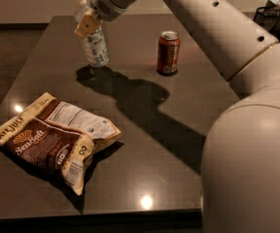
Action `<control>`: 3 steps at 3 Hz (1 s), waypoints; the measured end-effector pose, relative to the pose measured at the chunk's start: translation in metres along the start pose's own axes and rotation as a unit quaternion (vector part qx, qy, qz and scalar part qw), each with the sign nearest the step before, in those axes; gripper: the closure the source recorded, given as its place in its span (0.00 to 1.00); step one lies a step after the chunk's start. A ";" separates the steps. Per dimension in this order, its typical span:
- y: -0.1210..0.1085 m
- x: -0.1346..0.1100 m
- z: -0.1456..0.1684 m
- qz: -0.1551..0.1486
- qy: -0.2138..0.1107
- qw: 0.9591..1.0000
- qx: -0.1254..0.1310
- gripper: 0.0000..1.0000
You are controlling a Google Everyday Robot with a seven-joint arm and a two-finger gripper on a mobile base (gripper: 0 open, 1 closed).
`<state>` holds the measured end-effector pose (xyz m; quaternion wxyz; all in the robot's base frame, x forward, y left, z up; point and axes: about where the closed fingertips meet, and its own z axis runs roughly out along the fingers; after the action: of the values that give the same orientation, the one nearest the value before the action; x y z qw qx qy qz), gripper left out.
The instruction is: Move blue plastic bottle near brown chip bag
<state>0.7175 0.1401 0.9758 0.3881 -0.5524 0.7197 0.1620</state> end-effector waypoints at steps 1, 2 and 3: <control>0.036 0.014 -0.021 -0.034 0.002 0.998 -0.054 1.00; 0.068 0.030 -0.035 -0.060 -0.002 0.993 -0.102 1.00; 0.093 0.037 -0.048 -0.079 -0.018 0.987 -0.140 1.00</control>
Offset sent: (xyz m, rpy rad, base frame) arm -0.1255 -0.0401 -0.0211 -0.0096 0.0866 0.3652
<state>0.6108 0.1146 0.9611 0.3310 -0.6535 0.6371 0.2397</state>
